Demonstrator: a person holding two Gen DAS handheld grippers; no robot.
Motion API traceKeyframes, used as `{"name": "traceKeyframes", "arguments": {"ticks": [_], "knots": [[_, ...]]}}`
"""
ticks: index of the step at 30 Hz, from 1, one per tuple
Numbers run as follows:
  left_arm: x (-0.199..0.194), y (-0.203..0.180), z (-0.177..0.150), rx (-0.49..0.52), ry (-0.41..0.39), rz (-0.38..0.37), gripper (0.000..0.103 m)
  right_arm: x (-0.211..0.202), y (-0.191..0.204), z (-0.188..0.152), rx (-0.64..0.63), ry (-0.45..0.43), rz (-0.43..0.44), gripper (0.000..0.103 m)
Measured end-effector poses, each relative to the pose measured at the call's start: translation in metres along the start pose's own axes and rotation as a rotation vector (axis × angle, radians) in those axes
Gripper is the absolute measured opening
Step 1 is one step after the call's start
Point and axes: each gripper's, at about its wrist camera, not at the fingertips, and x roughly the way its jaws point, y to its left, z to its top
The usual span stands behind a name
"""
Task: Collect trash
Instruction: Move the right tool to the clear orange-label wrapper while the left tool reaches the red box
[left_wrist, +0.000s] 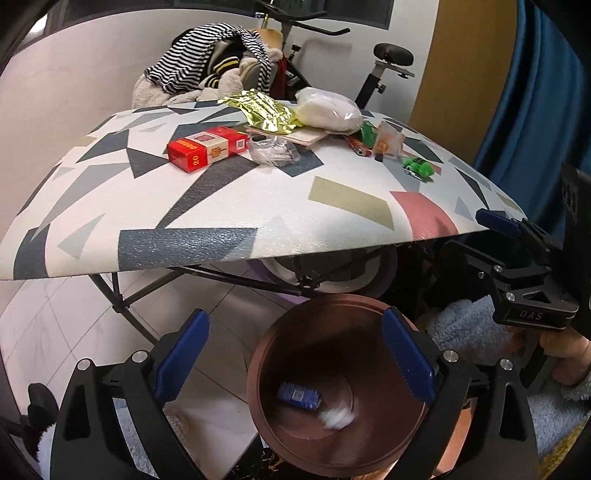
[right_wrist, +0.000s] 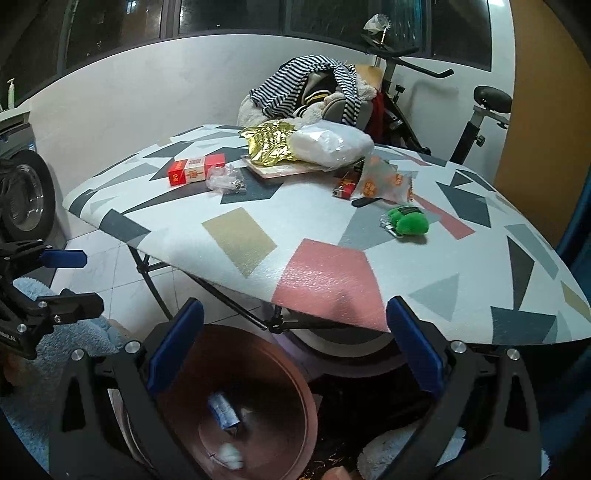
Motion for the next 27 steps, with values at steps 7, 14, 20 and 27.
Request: {"name": "traceKeyframes", "arguments": {"ticks": [7, 14, 20, 27], "knots": [[-0.002, 0.006, 0.0, -0.027, -0.011, 0.013, 0.093, 0.002, -0.009, 0.0, 0.04, -0.006, -0.017, 0.097], [-0.003, 0.009, 0.0, -0.043, -0.018, 0.004, 0.094, 0.006, -0.015, -0.001, 0.075, 0.0, -0.011, 0.097], [-0.019, 0.012, 0.008, -0.06, -0.082, 0.016, 0.094, 0.006, -0.021, 0.001, 0.092, -0.008, -0.025, 0.097], [-0.039, 0.012, 0.038, -0.029, -0.164, 0.022, 0.094, 0.006, -0.036, 0.013, 0.141, 0.016, -0.086, 0.097]]}}
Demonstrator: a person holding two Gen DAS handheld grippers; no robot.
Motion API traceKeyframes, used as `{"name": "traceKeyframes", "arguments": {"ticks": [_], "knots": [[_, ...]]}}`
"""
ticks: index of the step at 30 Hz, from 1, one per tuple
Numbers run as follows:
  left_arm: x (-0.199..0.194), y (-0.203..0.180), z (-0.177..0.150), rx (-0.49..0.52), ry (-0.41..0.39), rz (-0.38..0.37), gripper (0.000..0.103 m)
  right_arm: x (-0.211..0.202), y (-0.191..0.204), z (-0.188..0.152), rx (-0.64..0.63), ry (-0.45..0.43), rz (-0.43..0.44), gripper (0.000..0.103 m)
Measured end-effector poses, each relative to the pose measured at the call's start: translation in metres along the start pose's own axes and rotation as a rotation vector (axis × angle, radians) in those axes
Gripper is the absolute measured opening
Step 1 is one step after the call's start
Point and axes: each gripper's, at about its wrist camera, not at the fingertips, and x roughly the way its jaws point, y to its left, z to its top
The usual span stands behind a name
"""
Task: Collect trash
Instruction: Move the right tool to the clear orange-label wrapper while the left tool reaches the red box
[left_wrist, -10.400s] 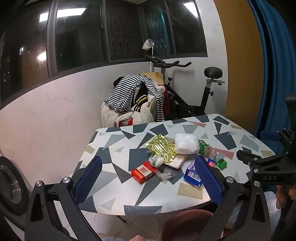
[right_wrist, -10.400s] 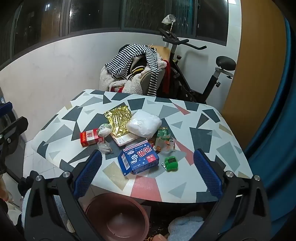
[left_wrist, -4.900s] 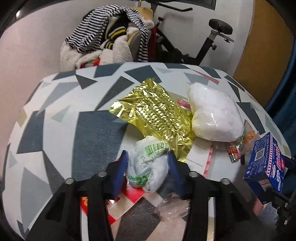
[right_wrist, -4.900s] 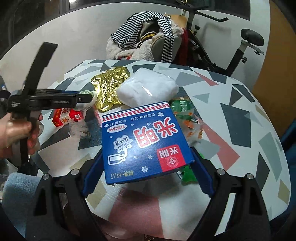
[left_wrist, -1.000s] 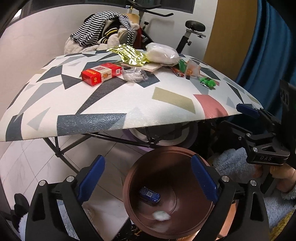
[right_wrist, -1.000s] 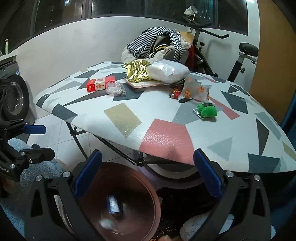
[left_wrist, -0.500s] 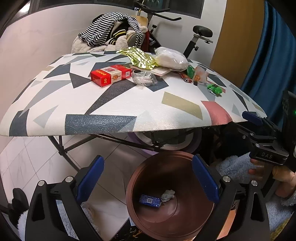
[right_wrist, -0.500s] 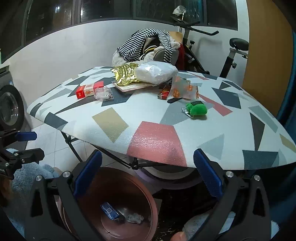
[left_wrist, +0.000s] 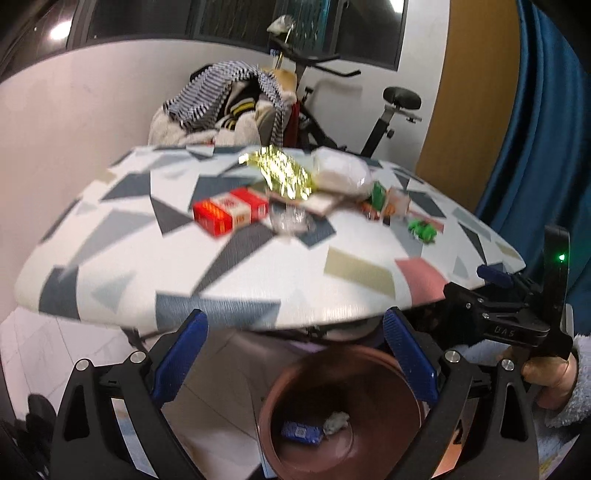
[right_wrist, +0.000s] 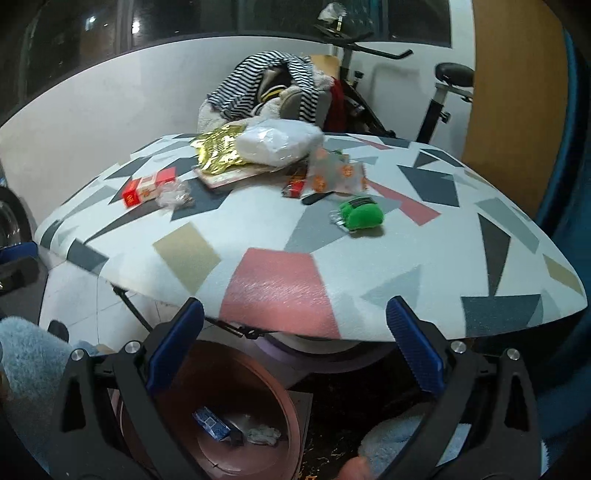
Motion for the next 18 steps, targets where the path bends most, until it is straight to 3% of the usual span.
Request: {"name": "traceKeyframes", "arguments": {"ticks": [8, 18], "knots": [[0.005, 0.015, 0.034, 0.045, -0.019, 0.058, 0.094, 0.018, -0.026, 0.049, -0.011, -0.033, -0.022, 0.097], [0.028, 0.059, 0.064, -0.069, 0.018, 0.09, 0.094, 0.097, -0.049, 0.12, 0.087, 0.065, 0.04, 0.097]]}}
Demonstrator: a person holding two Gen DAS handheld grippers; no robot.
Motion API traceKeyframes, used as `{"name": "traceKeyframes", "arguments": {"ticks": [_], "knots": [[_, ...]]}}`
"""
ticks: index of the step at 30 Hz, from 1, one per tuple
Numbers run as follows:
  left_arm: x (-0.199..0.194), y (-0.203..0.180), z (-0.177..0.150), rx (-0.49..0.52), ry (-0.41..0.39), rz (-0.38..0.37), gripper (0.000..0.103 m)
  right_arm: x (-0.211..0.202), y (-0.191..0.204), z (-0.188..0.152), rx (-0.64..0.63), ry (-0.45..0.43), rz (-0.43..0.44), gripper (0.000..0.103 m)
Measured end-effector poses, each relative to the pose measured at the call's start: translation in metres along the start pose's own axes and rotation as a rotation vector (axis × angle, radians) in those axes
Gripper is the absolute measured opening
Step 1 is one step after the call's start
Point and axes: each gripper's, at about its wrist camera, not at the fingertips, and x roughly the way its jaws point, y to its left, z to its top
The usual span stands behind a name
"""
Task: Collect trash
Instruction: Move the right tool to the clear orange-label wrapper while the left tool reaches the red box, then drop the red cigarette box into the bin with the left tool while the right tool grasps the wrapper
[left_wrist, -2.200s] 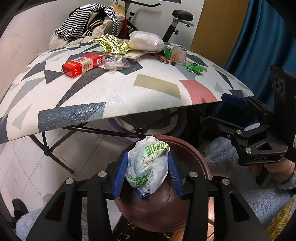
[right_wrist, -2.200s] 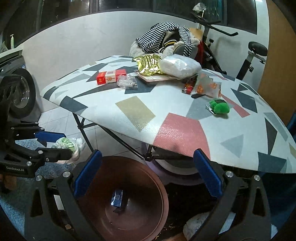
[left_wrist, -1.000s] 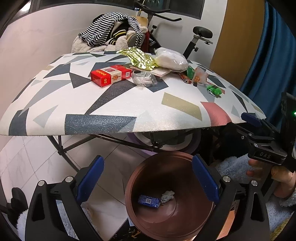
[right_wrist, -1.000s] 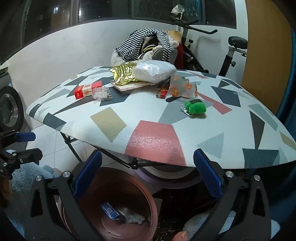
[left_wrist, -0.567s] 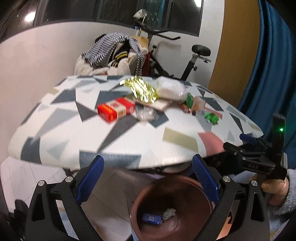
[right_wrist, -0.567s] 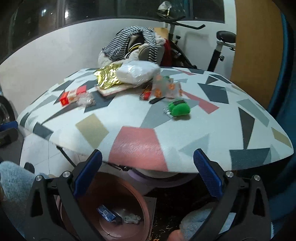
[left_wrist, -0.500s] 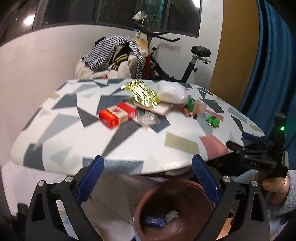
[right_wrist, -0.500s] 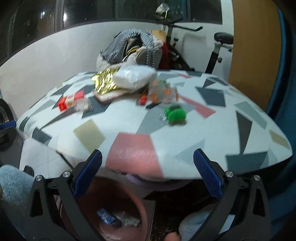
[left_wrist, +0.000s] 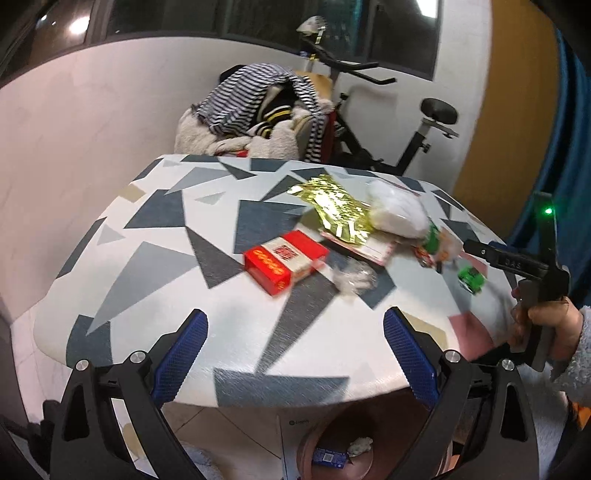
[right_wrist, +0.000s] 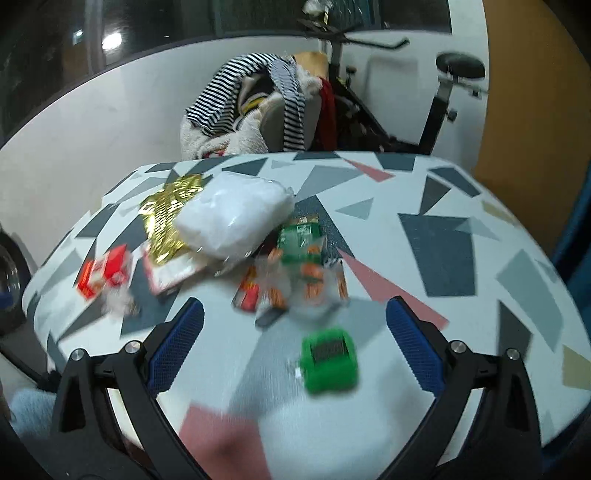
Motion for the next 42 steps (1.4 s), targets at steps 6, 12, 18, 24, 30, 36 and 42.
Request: {"name": "traceKeyframes", "arguments": {"ticks": [6, 12, 18, 24, 30, 36, 42], "knots": [[0.01, 0.016, 0.003, -0.031, 0.019, 0.021, 0.094, 0.044, -0.009, 0.012, 0.111, 0.099, -0.009, 0.097], [0.016, 0.015, 0.0, -0.02, 0.031, 0.022, 0.094, 0.051, -0.013, 0.008, 0.132, 0.159, 0.038, 0.048], [0.021, 0.008, -0.001, 0.019, 0.038, 0.011, 0.094, 0.025, -0.016, 0.004, 0.152, 0.094, 0.103, 0.014], [0.034, 0.0, 0.005, 0.078, 0.062, 0.004, 0.094, 0.011, -0.009, 0.003, 0.112, 0.062, 0.144, 0.01], [0.054, -0.001, 0.018, 0.129, 0.084, -0.02, 0.094, -0.011, 0.0, 0.005, 0.102, 0.01, 0.182, 0.009], [0.104, 0.006, 0.047, 0.26, 0.137, 0.004, 0.094, -0.026, 0.009, 0.001, 0.093, -0.016, 0.198, 0.009], [0.15, 0.002, 0.058, 0.397, 0.211, 0.003, 0.094, -0.034, 0.012, -0.004, 0.096, -0.017, 0.213, 0.009]]}}
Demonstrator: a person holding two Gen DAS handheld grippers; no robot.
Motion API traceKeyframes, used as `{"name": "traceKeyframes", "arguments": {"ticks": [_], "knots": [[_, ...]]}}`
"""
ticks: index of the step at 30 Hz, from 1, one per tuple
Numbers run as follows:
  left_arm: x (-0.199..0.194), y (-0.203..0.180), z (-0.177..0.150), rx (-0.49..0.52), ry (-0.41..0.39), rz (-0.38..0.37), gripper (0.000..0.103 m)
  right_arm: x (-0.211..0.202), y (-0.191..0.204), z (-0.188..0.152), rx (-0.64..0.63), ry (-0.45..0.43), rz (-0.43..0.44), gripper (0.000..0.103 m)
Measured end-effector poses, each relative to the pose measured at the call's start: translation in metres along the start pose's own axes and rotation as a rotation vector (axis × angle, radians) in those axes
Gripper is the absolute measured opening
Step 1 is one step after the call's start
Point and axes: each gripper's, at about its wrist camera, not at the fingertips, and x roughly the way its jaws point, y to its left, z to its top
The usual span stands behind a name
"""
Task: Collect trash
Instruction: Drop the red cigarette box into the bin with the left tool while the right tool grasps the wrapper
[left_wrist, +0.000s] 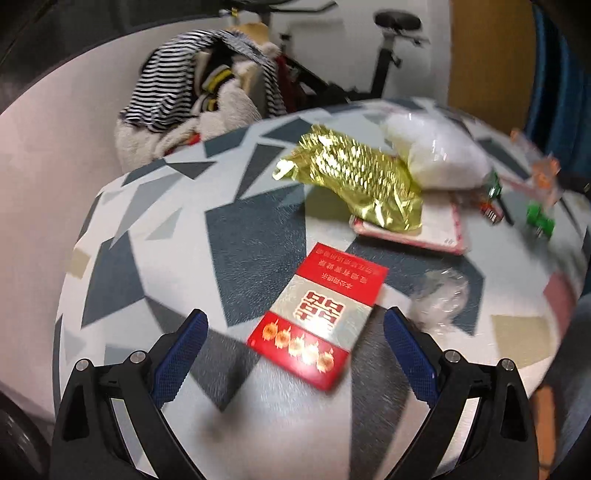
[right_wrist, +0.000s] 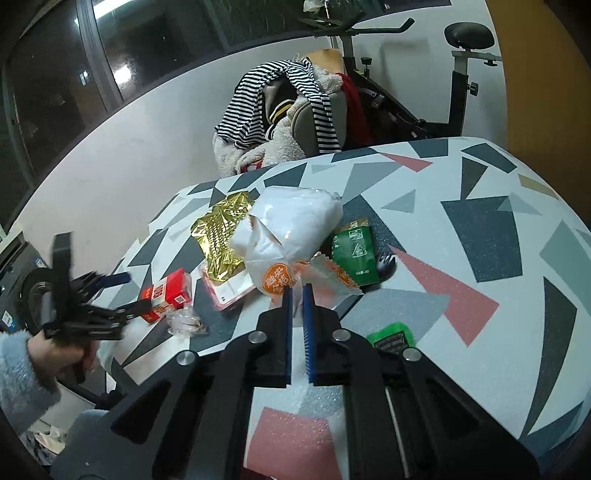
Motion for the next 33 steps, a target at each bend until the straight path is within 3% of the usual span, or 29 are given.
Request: {"name": "traceKeyframes", "arguments": {"ticks": [3, 5, 9, 15, 23, 28, 33], "knots": [[0.016, 0.002, 0.0, -0.014, 0.042, -0.021, 0.092, -0.004, 0.003, -0.003, -0.01, 0.0, -0.002, 0.009], [0.021, 0.003, -0.003, -0.041, 0.065, -0.053, 0.071, -0.007, 0.005, -0.005, -0.017, 0.001, 0.0, 0.009], [0.013, -0.001, -0.01, -0.062, 0.05, -0.052, 0.069, -0.014, 0.011, -0.01, -0.035, 0.0, 0.006, 0.009], [-0.039, -0.009, -0.021, -0.105, -0.049, -0.055, 0.067, -0.026, 0.021, -0.019, -0.044, -0.004, 0.027, 0.009], [-0.119, -0.06, -0.042, -0.063, -0.157, -0.164, 0.066, -0.05, 0.034, -0.042, -0.063, 0.0, 0.058, 0.009], [-0.14, -0.104, -0.067, -0.025, -0.152, -0.237, 0.066, -0.063, 0.038, -0.058, -0.073, 0.007, 0.064, 0.009], [-0.132, -0.143, -0.095, 0.021, -0.09, -0.292, 0.066, -0.077, 0.038, -0.074, -0.071, 0.005, 0.067, 0.009]]}}
